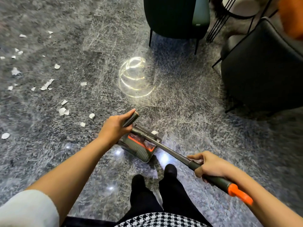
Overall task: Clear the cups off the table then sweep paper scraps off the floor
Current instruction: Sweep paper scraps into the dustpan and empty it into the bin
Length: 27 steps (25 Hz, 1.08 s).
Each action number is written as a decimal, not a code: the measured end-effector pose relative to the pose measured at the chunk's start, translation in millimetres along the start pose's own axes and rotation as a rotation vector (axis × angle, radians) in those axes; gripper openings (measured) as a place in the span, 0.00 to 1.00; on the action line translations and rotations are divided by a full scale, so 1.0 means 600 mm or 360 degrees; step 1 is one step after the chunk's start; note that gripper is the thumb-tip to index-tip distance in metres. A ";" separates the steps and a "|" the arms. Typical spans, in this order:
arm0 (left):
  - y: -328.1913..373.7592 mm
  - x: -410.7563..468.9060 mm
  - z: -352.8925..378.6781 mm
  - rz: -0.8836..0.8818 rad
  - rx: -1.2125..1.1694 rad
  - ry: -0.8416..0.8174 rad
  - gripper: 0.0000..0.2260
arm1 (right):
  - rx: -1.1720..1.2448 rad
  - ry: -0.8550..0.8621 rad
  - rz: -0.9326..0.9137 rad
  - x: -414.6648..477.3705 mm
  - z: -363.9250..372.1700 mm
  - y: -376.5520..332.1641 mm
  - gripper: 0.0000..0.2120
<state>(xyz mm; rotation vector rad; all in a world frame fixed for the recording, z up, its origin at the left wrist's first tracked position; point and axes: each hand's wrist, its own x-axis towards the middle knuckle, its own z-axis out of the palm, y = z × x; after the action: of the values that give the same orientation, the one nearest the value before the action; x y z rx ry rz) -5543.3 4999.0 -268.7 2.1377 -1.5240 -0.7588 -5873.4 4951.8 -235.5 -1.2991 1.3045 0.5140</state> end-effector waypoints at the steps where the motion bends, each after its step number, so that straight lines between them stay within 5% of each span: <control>1: -0.001 -0.005 -0.001 0.0001 -0.0050 -0.0022 0.29 | 0.0022 0.0019 -0.0007 -0.008 -0.002 0.000 0.35; 7: -0.022 -0.052 -0.031 0.0063 -0.0103 0.0005 0.30 | -0.0031 0.0157 -0.0019 -0.036 0.001 -0.002 0.34; 14: -0.036 -0.070 -0.036 0.0097 -0.0049 -0.0066 0.28 | -0.0032 0.0251 0.0186 0.081 0.034 -0.020 0.08; 20: -0.049 -0.065 -0.037 0.0063 -0.0024 -0.0023 0.29 | -0.0258 0.0213 0.0175 0.123 0.090 -0.037 0.11; 24: -0.052 -0.052 -0.042 0.0088 0.0045 -0.0017 0.29 | -0.0041 0.0042 0.0116 0.095 0.102 -0.030 0.12; 27: -0.054 -0.052 -0.045 0.0098 0.0030 -0.0028 0.29 | 0.0027 -0.0140 0.0078 0.073 0.087 -0.032 0.23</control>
<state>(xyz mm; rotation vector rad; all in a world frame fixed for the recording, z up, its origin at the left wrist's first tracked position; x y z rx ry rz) -5510.8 5039.4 -261.8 2.0925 -1.6040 -0.7473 -5823.5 4976.3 -279.1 -1.2196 1.2676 0.5868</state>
